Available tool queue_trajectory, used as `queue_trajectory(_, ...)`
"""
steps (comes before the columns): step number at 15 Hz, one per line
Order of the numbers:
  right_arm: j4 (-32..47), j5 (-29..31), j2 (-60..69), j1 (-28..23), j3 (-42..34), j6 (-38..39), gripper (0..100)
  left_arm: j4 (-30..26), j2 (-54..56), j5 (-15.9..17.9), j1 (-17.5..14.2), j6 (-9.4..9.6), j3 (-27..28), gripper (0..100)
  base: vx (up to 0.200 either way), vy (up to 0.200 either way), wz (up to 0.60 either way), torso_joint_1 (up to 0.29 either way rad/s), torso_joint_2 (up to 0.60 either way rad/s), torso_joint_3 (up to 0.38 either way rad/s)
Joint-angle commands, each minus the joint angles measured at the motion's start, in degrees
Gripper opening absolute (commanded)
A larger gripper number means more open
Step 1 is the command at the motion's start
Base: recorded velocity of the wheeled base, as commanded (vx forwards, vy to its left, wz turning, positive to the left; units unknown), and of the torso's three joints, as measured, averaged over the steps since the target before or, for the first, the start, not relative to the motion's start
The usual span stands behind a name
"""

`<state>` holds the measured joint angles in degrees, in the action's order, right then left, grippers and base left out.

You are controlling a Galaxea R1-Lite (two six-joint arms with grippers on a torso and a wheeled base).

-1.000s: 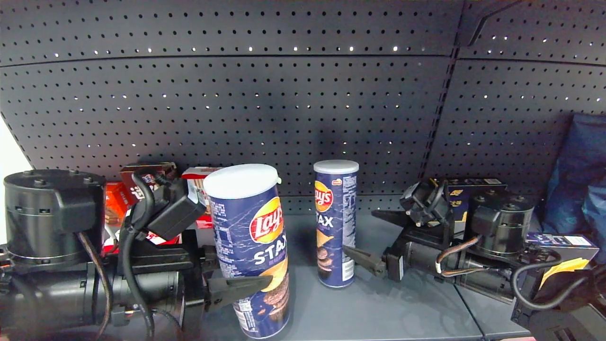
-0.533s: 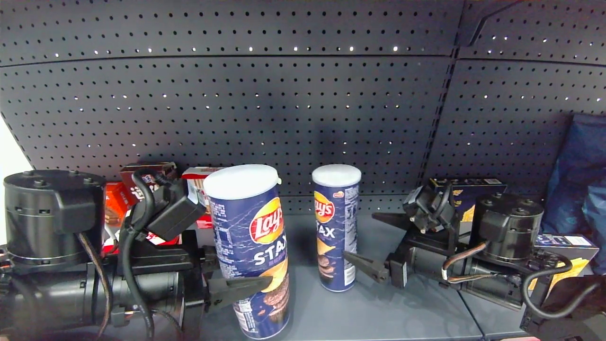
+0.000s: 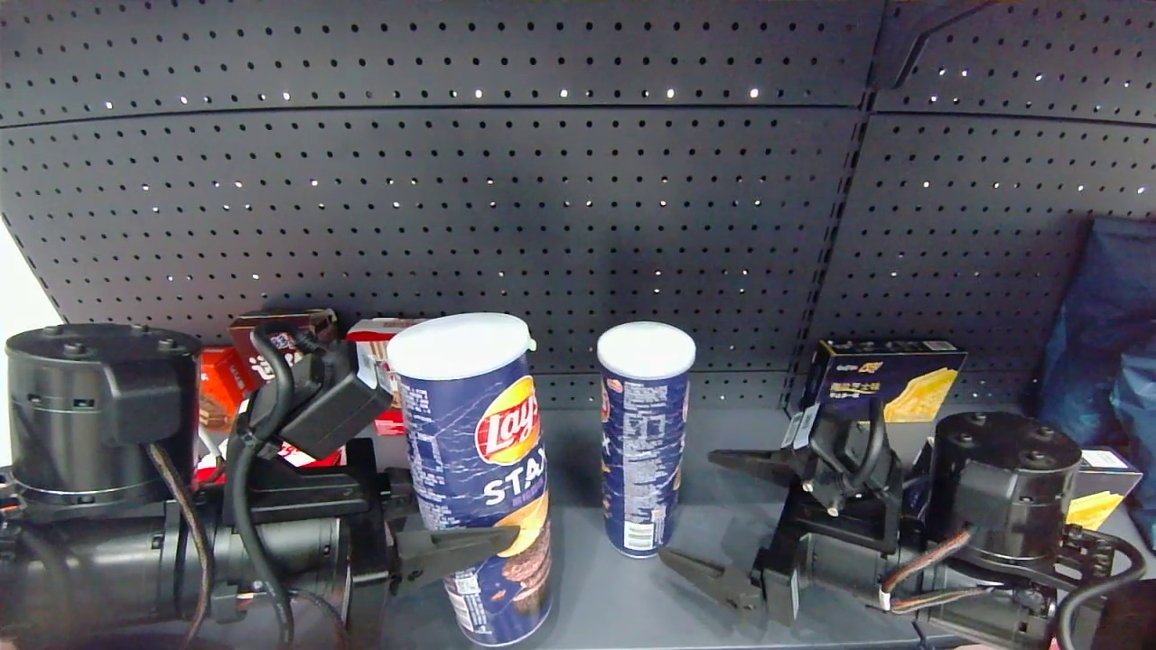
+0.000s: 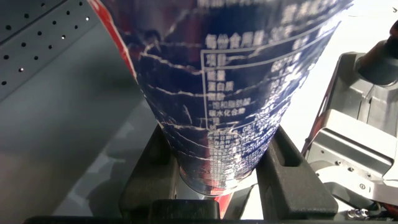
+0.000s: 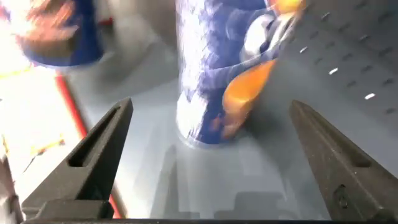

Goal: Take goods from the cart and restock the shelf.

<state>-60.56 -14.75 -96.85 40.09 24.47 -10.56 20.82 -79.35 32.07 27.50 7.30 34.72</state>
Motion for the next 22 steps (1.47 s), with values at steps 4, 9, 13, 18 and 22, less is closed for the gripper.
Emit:
queue_trajectory(4, 0.1, 2.1, -4.1, 0.9, 0.4, -0.3, 100, 1.2, 0.0, 0.0, -0.1, -0.1, 0.1, 0, 0.0, 0.0, 0.0, 0.0, 0.0, 0.0)
queue_trajectory(9, 0.1, 2.1, -7.3, -1.4, 6.2, -0.2, 100, 1.2, 0.5, 0.1, -0.6, -0.1, -0.1, 0, 0.0, 0.0, 0.0, 0.0, 0.0, 0.0)
queue_trajectory(13, -0.2, 1.0, -11.7, -1.7, 12.4, 0.3, 100, 1.7, 0.5, 0.1, -0.8, -0.1, 0.1, 0, 0.0, 0.0, 0.0, 0.0, 0.0, 0.0)
queue_trajectory(18, -0.6, 0.2, -15.6, -1.7, 17.5, 2.3, 100, 1.8, 0.6, 0.1, -1.0, -0.1, -0.2, 0, 0.0, 0.0, 0.0, 0.0, 0.0, 0.0)
queue_trajectory(22, -1.0, 0.4, -12.4, -1.6, 13.4, 2.2, 100, 1.8, 0.6, 0.1, -0.9, -0.1, -0.4, 0, 0.0, 0.0, 0.0, 0.0, 0.0, 0.0)
